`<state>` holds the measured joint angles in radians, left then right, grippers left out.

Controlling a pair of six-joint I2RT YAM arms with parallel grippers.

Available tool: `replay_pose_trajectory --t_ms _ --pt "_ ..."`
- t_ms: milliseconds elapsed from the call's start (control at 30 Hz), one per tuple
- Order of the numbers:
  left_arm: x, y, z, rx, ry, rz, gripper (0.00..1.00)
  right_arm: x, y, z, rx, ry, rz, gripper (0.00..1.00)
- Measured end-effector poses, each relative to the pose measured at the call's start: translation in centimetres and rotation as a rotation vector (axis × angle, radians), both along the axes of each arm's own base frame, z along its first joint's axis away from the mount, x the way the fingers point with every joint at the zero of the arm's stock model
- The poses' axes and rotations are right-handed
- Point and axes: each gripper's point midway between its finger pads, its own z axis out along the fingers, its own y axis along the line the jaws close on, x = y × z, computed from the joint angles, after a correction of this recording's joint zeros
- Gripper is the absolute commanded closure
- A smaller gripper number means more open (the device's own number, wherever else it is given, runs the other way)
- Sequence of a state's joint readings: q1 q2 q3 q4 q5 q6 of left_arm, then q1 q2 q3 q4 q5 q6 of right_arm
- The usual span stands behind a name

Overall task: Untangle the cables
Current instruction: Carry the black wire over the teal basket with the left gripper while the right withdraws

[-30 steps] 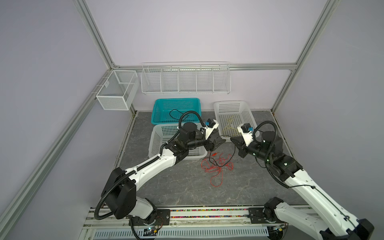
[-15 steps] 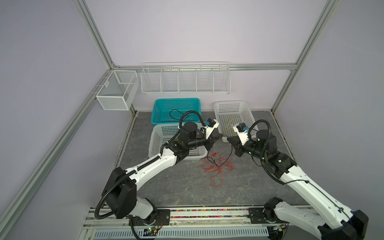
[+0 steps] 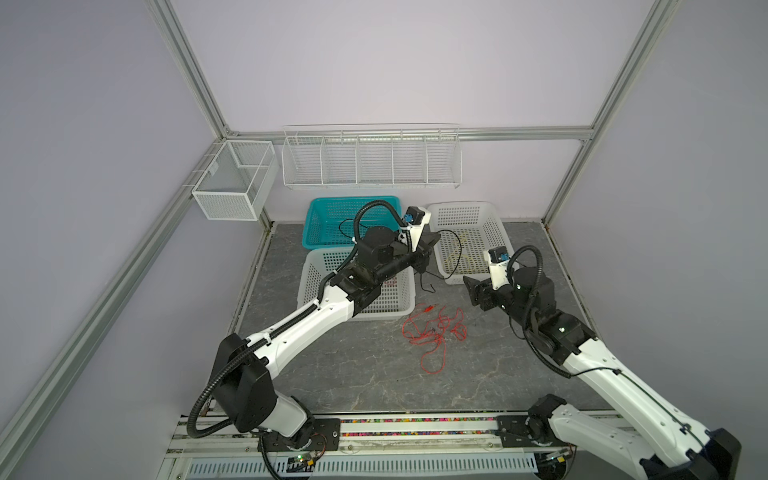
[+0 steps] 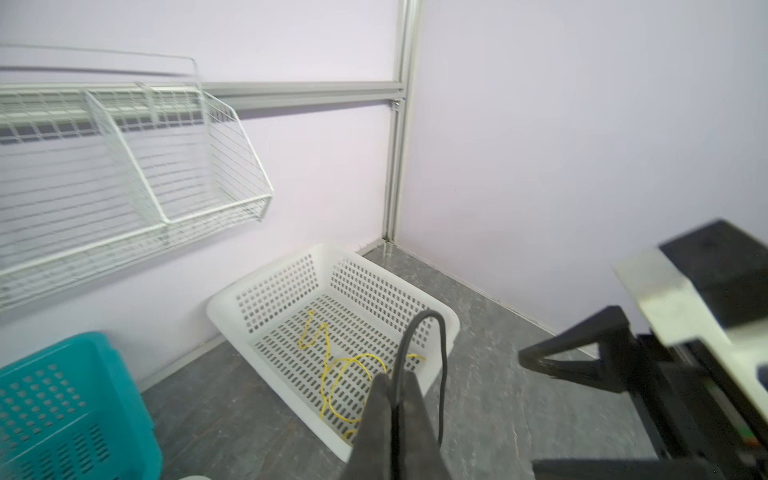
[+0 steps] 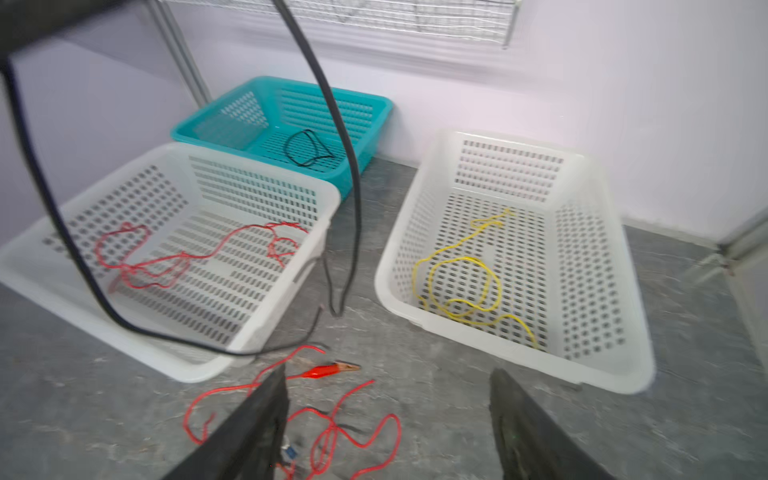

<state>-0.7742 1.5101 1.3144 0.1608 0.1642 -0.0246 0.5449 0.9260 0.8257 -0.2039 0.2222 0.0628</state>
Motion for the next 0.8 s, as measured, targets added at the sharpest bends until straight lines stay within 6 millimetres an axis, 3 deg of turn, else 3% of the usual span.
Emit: replay_pose_trajectory --t_ms 267,533,667,800 --pt "5.5 1.4 4.0 -0.017 -0.049 0.224 1.0 -1.3 -3.9 -0.3 0.002 -0.042 -0.159 0.14" --pt "11.9 6.1 6.6 -0.038 -0.084 0.419 1.0 -2.1 -5.0 -2.4 -0.009 0.005 -0.2 0.14" --pt "14.5 8.5 7.1 -0.037 -0.111 0.499 1.0 -2.2 -4.9 -2.9 0.001 0.022 -0.198 0.14" --pt "16.9 10.3 5.5 -0.001 -0.109 0.56 1.0 -2.3 -4.5 -3.6 0.013 0.047 -0.181 0.14"
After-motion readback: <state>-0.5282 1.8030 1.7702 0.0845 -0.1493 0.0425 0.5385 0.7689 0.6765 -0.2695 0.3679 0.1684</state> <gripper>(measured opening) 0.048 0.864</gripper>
